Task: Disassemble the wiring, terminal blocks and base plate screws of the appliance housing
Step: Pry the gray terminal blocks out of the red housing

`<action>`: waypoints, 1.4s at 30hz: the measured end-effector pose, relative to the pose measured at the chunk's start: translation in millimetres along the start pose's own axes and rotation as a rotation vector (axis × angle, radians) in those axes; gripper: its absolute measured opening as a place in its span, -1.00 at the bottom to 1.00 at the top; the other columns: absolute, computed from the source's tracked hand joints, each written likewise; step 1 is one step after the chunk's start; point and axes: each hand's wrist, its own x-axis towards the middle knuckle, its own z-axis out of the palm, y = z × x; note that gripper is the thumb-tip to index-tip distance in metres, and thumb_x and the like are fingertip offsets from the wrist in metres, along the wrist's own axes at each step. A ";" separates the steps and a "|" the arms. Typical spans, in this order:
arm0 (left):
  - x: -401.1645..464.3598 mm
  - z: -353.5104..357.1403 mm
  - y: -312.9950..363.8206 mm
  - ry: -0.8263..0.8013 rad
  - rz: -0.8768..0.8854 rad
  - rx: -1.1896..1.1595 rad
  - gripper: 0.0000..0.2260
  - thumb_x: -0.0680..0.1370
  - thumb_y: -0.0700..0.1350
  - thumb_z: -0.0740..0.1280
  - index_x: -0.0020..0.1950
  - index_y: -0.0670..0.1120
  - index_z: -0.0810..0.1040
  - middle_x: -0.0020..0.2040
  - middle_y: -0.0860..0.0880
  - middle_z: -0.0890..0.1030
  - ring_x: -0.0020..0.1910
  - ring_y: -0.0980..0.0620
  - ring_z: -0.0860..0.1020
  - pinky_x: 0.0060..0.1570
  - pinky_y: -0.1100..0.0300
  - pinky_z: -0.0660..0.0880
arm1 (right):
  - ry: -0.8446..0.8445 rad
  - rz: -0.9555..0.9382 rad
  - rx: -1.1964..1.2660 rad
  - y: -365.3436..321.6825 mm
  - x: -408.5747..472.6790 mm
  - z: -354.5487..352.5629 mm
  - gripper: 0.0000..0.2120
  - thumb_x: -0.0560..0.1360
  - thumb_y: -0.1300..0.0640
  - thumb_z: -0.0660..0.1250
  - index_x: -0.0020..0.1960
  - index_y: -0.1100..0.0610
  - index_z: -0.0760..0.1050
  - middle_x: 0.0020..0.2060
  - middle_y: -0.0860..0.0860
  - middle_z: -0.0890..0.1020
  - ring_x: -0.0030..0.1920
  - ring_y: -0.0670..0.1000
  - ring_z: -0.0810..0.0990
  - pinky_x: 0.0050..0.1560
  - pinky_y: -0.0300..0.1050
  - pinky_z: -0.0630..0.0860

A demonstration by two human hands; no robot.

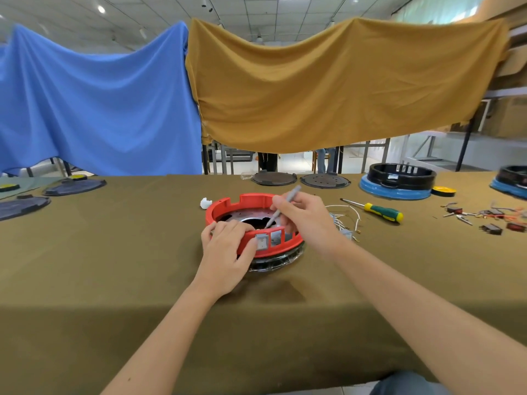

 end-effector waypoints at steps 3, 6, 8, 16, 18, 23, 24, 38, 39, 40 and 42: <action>0.3 -3.5 1.2 -0.036 0.027 0.099 -0.78 0.59 0.09 0.17 0.08 0.05 0.54 -0.05 0.18 0.54 0.02 0.11 0.45 0.27 0.14 0.17 | 0.150 0.140 0.292 19.6 -13.2 -16.6 -0.85 0.57 0.19 0.39 0.02 0.29 0.61 -0.30 0.11 0.68 -0.36 -0.02 0.58 -0.26 -0.20 0.59; 14.9 -10.3 9.0 -0.111 -0.015 0.305 -0.77 0.59 0.15 0.25 0.06 0.02 0.52 -0.15 0.09 0.62 -0.11 0.01 0.55 0.11 0.07 0.35 | 0.198 0.261 0.442 38.5 -24.7 -24.1 -0.94 0.54 0.28 0.41 -0.02 0.26 0.64 -0.25 0.16 0.70 -0.32 0.00 0.63 -0.22 -0.17 0.62; 32.6 -14.7 15.9 -0.201 -0.094 0.393 -0.73 0.56 0.20 0.27 0.05 0.02 0.49 -0.18 0.04 0.63 -0.14 -0.06 0.58 -0.02 0.03 0.47 | 0.209 0.326 0.507 47.0 -29.8 -22.6 -0.95 0.52 0.33 0.40 -0.05 0.23 0.63 -0.24 0.16 0.70 -0.34 -0.01 0.63 -0.25 -0.17 0.62; 77.6 -34.3 10.5 -0.720 -0.303 0.047 -0.72 0.57 0.08 0.28 -0.09 -0.14 0.56 -0.19 -0.04 0.51 -0.24 0.00 0.43 -0.22 0.11 0.34 | 0.079 0.283 0.025 49.8 -34.2 -7.4 -0.92 0.55 0.26 0.35 0.01 0.13 0.57 -0.36 -0.02 0.60 -0.45 -0.16 0.43 -0.37 -0.29 0.34; 82.7 -35.6 10.6 -0.746 -0.374 -0.041 -0.62 0.56 0.12 0.31 -0.04 -0.21 0.63 -0.22 -0.03 0.56 -0.31 0.05 0.48 -0.24 0.14 0.41 | 0.062 0.261 -0.074 47.0 -33.5 -1.2 -0.95 0.56 0.21 0.34 0.01 0.11 0.56 -0.35 -0.04 0.54 -0.46 -0.21 0.43 -0.40 -0.35 0.33; 73.0 -15.4 10.6 -0.592 -0.354 0.018 -0.69 0.58 0.12 0.25 -0.19 -0.10 0.45 -0.25 -0.01 0.51 -0.28 0.02 0.42 -0.25 0.10 0.32 | 0.109 0.286 -0.136 46.4 -35.3 21.7 -0.96 0.51 0.15 0.31 -0.05 0.04 0.51 -0.30 -0.08 0.53 -0.32 -0.09 0.44 -0.32 -0.19 0.31; 70.0 -11.9 9.9 -0.567 -0.339 0.038 -0.71 0.60 0.12 0.22 -0.18 -0.07 0.41 -0.22 -0.01 0.52 -0.25 0.01 0.42 -0.24 0.09 0.32 | 0.124 0.288 -0.165 47.0 -35.8 24.1 -0.97 0.50 0.13 0.30 -0.07 0.03 0.50 -0.28 -0.08 0.54 -0.30 -0.09 0.46 -0.30 -0.20 0.32; 73.4 -3.6 3.2 -0.636 -0.348 0.054 -0.69 0.69 0.11 0.02 -0.10 -0.01 0.38 -0.07 0.02 0.49 -0.15 0.09 0.44 -0.15 0.09 0.32 | 0.157 0.290 -0.236 29.1 -44.5 49.0 -0.93 0.57 0.19 0.20 0.02 0.17 0.43 -0.20 -0.01 0.54 -0.21 0.00 0.48 -0.32 -0.20 0.35; 73.3 -3.4 3.2 -0.637 -0.346 0.052 -0.70 0.69 0.11 0.01 -0.11 -0.01 0.37 -0.06 0.01 0.49 -0.14 0.08 0.44 -0.12 0.08 0.32 | 0.166 0.310 -0.234 27.4 -45.9 55.4 -0.93 0.59 0.20 0.17 0.04 0.18 0.39 -0.17 0.02 0.53 -0.18 0.04 0.49 -0.30 -0.12 0.33; 73.2 -3.3 3.0 -0.642 -0.346 0.048 -0.70 0.69 0.11 0.01 -0.06 -0.03 0.39 0.00 0.00 0.51 -0.08 0.05 0.45 -0.07 0.07 0.33 | 0.179 0.334 -0.226 25.2 -47.4 62.0 -0.94 0.61 0.21 0.13 0.05 0.18 0.35 -0.16 0.03 0.52 -0.18 0.05 0.48 -0.30 -0.09 0.31; 73.2 -4.4 4.1 -0.656 -0.353 0.047 -0.65 0.69 0.12 0.00 0.14 -0.08 0.44 0.18 -0.04 0.52 0.07 0.00 0.46 0.02 0.06 0.32 | 0.212 0.387 -0.179 20.8 -47.8 75.7 -0.97 0.63 0.24 0.06 0.03 0.15 0.26 -0.18 0.01 0.47 -0.23 -0.02 0.45 -0.36 -0.13 0.26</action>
